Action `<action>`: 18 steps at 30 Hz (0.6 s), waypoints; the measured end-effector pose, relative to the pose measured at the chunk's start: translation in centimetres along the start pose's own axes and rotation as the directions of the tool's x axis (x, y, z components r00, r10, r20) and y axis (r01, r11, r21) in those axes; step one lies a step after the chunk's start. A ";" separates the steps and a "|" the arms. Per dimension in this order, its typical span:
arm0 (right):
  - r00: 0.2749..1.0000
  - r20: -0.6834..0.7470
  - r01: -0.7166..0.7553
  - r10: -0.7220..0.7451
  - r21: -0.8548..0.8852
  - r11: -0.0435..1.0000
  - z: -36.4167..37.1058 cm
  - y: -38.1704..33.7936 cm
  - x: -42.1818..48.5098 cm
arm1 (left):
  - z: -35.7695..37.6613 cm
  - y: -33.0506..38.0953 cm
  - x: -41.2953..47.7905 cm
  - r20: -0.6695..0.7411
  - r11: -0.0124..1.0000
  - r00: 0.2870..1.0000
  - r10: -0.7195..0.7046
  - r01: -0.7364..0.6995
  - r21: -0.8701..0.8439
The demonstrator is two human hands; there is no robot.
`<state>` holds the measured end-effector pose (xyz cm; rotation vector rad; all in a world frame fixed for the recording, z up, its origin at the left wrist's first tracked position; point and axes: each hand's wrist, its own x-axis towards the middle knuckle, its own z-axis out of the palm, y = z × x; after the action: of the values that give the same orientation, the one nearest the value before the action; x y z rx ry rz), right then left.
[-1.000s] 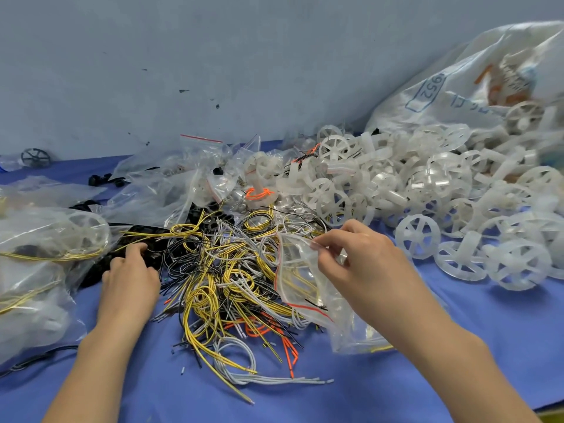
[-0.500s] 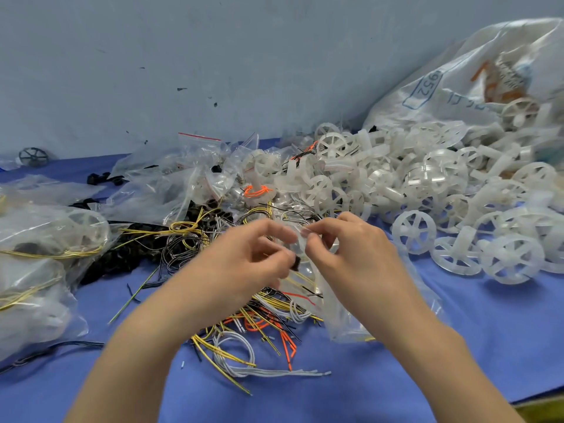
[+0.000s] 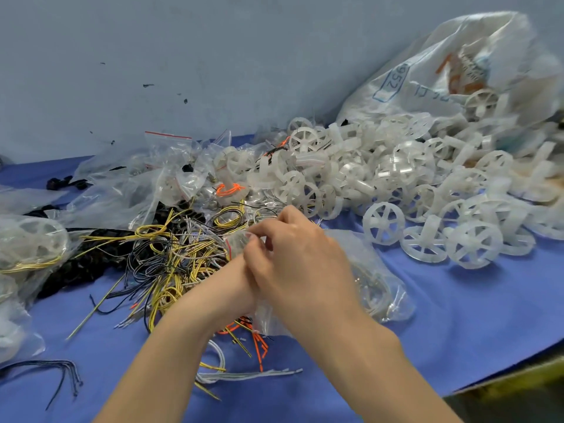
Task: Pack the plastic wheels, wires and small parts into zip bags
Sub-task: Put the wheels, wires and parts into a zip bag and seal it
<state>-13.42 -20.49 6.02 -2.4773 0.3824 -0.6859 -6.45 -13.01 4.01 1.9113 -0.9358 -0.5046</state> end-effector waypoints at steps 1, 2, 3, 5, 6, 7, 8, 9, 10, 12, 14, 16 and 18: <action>1.000 -0.001 0.012 -0.012 -0.009 1.000 0.1 -0.1 0.0 | 0.2 0.6 -0.1 0.083 0.999 0.996 -0.036 0.039 -0.035; 1.000 -0.006 0.022 -0.022 -0.016 1.000 0.1 -0.2 -0.1 | 0.2 0.4 -0.3 0.073 0.993 0.996 -0.046 0.054 -0.109; 1.000 -0.013 0.027 -0.028 -0.019 0.999 0.1 -0.2 -0.1 | -0.1 0.0 -0.2 0.084 0.972 0.994 -0.063 0.080 -0.221; 0.999 -0.014 0.029 -0.029 -0.018 0.999 0.0 -0.1 0.0 | -0.3 -0.5 -0.1 0.146 0.925 0.987 -0.073 0.122 -0.360; 1.000 -0.010 0.028 -0.028 -0.013 1.000 -0.1 0.1 0.1 | -0.2 -0.4 0.1 0.156 0.894 0.986 -0.055 0.118 -0.433; 1.000 -0.005 0.027 -0.027 -0.005 1.000 -0.1 0.2 0.2 | -0.5 -0.1 0.2 0.158 0.859 0.986 -0.052 0.125 -0.496; 1.000 -0.004 0.025 -0.025 0.005 1.000 -0.1 0.3 0.2 | -0.6 0.0 0.2 0.178 0.846 0.983 -0.036 0.124 -0.519; 1.000 -0.003 0.023 -0.023 0.013 1.000 -0.2 0.3 0.2 | -0.7 0.4 0.2 0.189 0.848 0.982 -0.028 0.123 -0.515; 1.000 -0.007 0.024 -0.023 0.021 1.000 -0.2 0.4 0.2 | -0.7 0.3 0.2 0.200 0.873 0.980 -0.012 0.108 -0.476; 1.000 -0.017 0.025 -0.025 0.022 0.999 -0.2 0.6 0.2 | -1.4 0.0 0.3 0.191 0.897 0.981 -0.043 0.122 -0.425; 0.999 -0.030 0.026 -0.026 0.028 0.999 -0.3 1.0 0.3 | -2.6 0.0 -0.1 0.204 0.889 0.977 -0.055 0.141 -0.437; 0.998 -0.050 0.031 -0.028 0.051 0.998 -0.4 1.4 0.5 | -4.3 -0.1 -0.7 0.231 0.869 0.973 -0.022 0.133 -0.477; 0.998 -0.069 0.021 -0.017 0.061 0.998 -0.6 1.9 0.6 | -6.1 -0.4 -1.4 0.194 0.853 0.981 -0.014 0.113 -0.510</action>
<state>-13.44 -22.49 5.62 -2.4067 0.3581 -0.7799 -3.13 -8.40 6.58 1.4188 -0.7522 -0.8901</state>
